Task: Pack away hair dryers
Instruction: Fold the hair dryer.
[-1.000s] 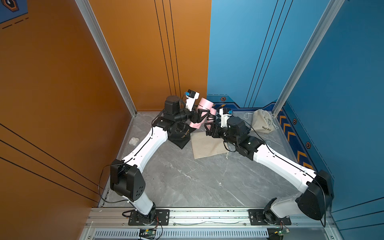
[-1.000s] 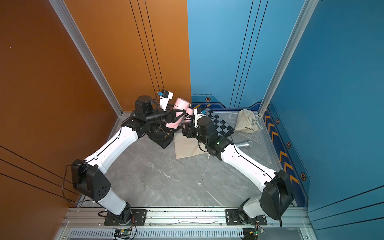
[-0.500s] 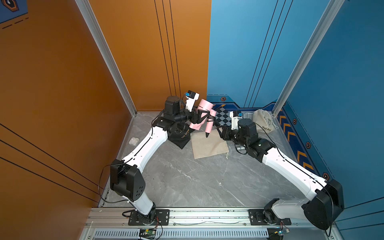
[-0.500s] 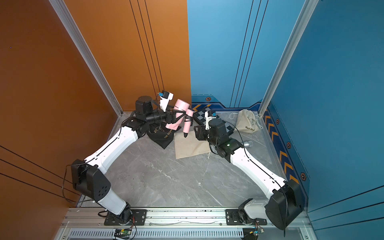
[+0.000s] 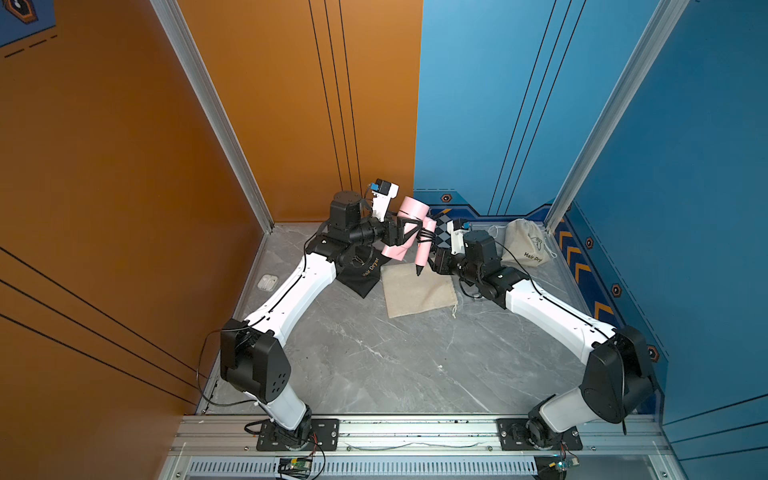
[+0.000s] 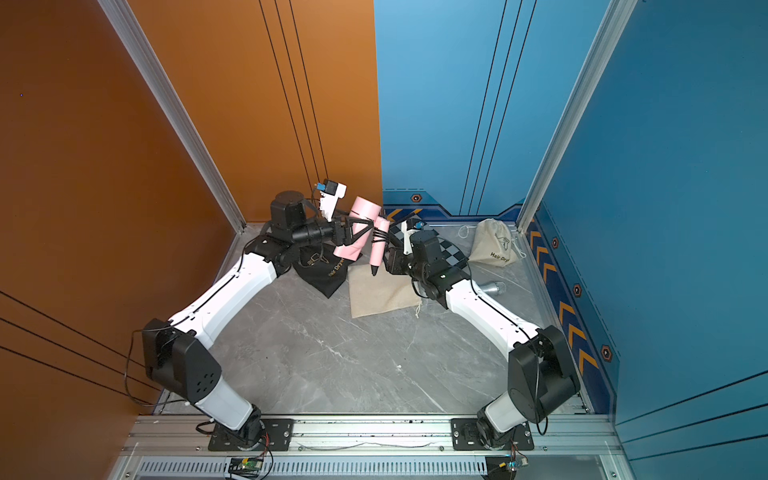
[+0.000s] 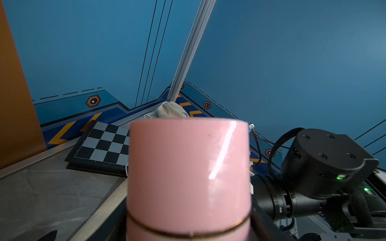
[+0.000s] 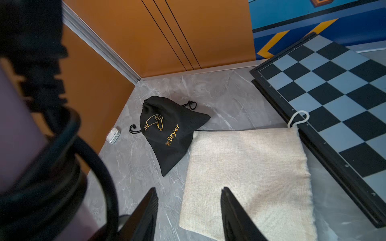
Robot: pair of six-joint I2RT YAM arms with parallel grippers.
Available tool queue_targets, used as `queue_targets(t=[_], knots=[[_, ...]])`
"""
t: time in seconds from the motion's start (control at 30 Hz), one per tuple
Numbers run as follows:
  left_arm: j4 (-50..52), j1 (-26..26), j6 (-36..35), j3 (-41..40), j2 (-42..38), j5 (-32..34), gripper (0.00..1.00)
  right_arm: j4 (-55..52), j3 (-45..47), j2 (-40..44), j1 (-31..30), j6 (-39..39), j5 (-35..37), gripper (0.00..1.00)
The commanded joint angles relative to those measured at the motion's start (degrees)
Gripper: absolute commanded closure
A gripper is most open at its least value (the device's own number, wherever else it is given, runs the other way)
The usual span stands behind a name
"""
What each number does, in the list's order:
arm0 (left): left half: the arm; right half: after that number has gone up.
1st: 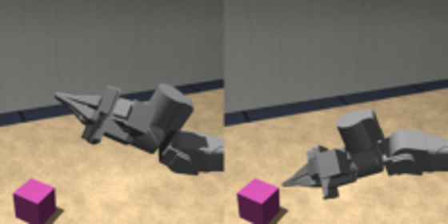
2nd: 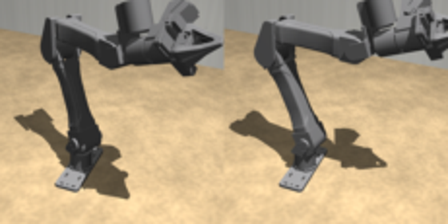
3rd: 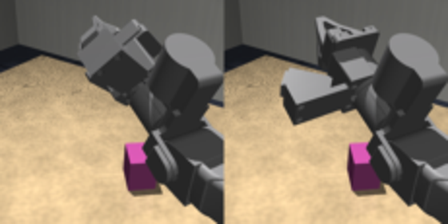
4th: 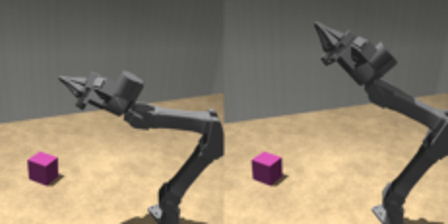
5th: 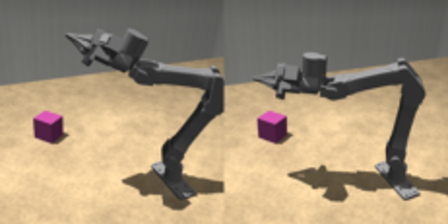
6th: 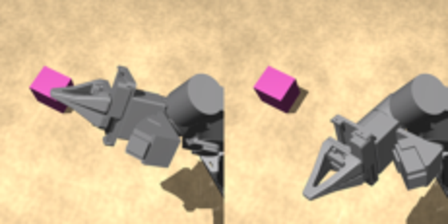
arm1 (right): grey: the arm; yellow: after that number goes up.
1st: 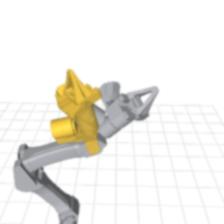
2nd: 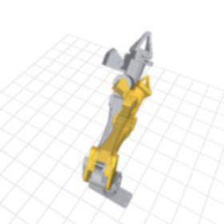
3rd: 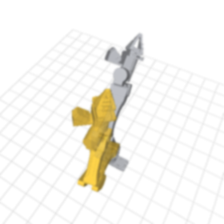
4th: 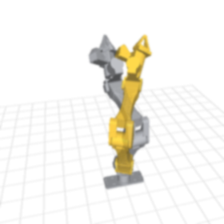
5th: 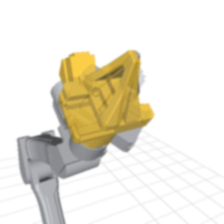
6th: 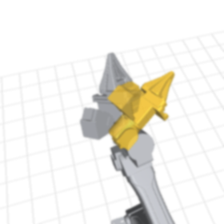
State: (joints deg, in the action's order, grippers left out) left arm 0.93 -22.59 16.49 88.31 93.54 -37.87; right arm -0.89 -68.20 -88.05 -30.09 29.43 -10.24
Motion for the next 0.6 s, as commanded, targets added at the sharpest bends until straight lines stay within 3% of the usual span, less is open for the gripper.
queue_targets(t=[0.0,0.4,0.57], knots=[[-5.1,-1.7,1.8,2.0,-0.2,-1.8,0.8,9.5,-2.3,-1.2,-5.4,2.4,-4.0,0.49],[-6.6,-2.1,1.8,1.1,0.7,-1.8,0.8,8.8,-8.9,-5.8,-9.2,3.0,-5.3,0.49],[-6.5,-0.6,2.3,1.0,-0.5,-1.3,0.8,7.0,-3.1,-0.7,-5.8,3.2,-1.3,0.42]])
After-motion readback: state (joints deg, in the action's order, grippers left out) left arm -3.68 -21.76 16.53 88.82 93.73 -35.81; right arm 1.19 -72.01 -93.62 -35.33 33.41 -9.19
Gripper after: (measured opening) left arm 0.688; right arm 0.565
